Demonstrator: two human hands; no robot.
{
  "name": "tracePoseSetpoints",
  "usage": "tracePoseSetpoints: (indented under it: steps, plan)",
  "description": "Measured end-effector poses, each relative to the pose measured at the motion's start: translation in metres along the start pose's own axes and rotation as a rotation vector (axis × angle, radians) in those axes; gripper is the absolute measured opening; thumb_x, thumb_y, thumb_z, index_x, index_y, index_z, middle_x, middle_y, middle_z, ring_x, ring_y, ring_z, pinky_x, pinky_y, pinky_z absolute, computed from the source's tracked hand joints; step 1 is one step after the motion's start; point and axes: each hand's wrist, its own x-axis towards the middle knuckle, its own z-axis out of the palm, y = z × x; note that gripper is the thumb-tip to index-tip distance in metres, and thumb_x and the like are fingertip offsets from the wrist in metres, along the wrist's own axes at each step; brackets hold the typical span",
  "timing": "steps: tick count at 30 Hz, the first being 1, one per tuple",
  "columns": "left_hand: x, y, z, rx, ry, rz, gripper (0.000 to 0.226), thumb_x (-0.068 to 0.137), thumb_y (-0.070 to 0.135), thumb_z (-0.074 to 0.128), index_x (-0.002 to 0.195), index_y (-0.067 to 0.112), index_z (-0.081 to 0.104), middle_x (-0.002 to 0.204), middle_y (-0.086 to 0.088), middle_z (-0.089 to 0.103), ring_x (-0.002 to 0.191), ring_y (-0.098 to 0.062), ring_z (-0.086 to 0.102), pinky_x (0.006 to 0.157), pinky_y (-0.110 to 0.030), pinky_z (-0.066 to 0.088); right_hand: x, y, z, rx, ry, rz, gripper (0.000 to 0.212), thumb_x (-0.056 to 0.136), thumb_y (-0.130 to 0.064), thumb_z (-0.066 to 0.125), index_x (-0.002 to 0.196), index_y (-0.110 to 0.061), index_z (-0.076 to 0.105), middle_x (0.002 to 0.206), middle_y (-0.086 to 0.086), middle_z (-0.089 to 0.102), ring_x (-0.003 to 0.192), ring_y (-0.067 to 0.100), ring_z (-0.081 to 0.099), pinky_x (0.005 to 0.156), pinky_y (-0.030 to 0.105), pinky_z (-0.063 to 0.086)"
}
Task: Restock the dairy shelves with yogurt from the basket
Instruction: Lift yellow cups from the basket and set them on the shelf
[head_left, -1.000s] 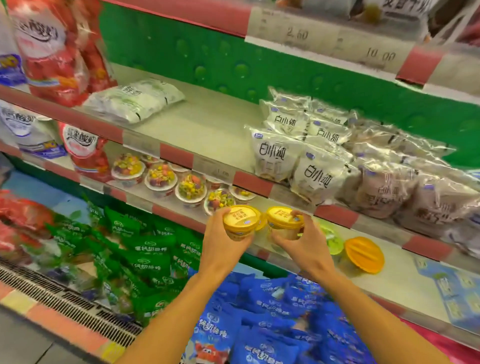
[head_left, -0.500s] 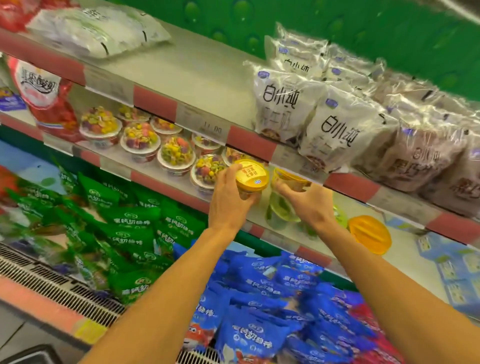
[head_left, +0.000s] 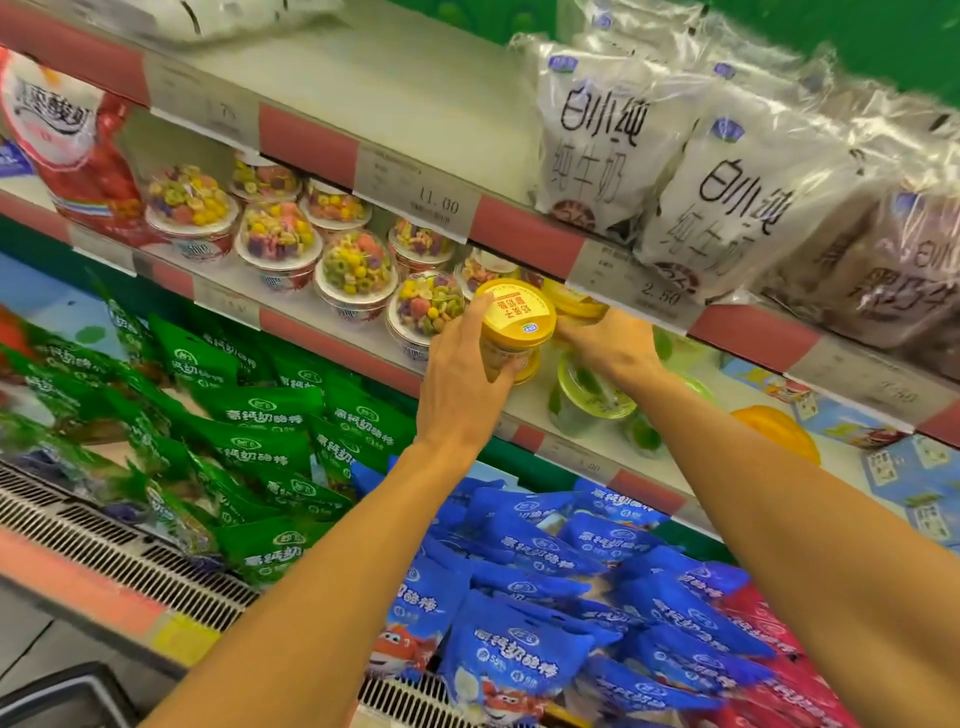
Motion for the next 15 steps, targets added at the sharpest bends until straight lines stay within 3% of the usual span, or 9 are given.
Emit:
tracePoseSetpoints:
  steps: [3, 5, 7, 9, 15]
  plan:
    - [-0.005, -0.001, -0.001, -0.006, -0.007, 0.030, 0.078, 0.089, 0.034, 0.073, 0.153, 0.028, 0.028, 0.143, -0.005, 0.047, 0.131, -0.022, 0.043, 0.100, -0.036, 0.043, 0.008, 0.006, 0.007, -0.003, 0.054, -0.042, 0.044, 0.084, -0.056, 0.072, 0.084, -0.012, 0.073, 0.085, 0.003, 0.074, 0.089, 0.020, 0.068, 0.085, 0.039, 0.054]
    - [-0.006, -0.002, -0.002, 0.006, -0.020, 0.043, 0.079, 0.089, 0.031, 0.072, 0.154, 0.028, 0.026, 0.143, -0.005, 0.047, 0.132, -0.022, 0.042, 0.101, -0.037, 0.043, 0.007, 0.003, 0.005, 0.002, 0.066, -0.077, 0.034, 0.084, -0.049, 0.075, 0.073, -0.020, 0.061, 0.089, 0.006, 0.071, 0.085, 0.020, 0.065, 0.083, 0.038, 0.053]
    - [-0.006, -0.004, -0.005, 0.017, -0.035, 0.043, 0.081, 0.089, 0.027, 0.073, 0.154, 0.030, 0.025, 0.143, -0.005, 0.047, 0.133, -0.022, 0.042, 0.102, -0.040, 0.044, 0.007, 0.001, 0.005, -0.003, 0.082, -0.099, 0.037, 0.083, -0.046, 0.077, 0.068, -0.026, 0.049, 0.081, 0.002, 0.068, 0.075, 0.017, 0.060, 0.070, 0.033, 0.049]
    - [-0.006, -0.004, -0.005, 0.022, -0.054, 0.052, 0.081, 0.090, 0.024, 0.072, 0.154, 0.032, 0.024, 0.142, -0.004, 0.047, 0.133, -0.023, 0.043, 0.102, -0.043, 0.046, 0.008, 0.007, 0.003, 0.023, 0.079, -0.077, 0.037, 0.081, -0.046, 0.078, 0.069, -0.027, 0.049, 0.074, -0.002, 0.066, 0.071, 0.014, 0.060, 0.061, 0.029, 0.043]
    - [-0.003, -0.009, -0.009, 0.031, -0.076, 0.060, 0.081, 0.090, 0.023, 0.071, 0.154, 0.035, 0.022, 0.146, -0.003, 0.046, 0.134, -0.020, 0.044, 0.101, -0.038, 0.045, 0.009, 0.013, -0.004, 0.014, -0.013, -0.045, 0.038, 0.077, -0.053, 0.078, 0.073, -0.027, 0.050, 0.075, -0.004, 0.068, 0.074, 0.013, 0.061, 0.062, 0.029, 0.044]
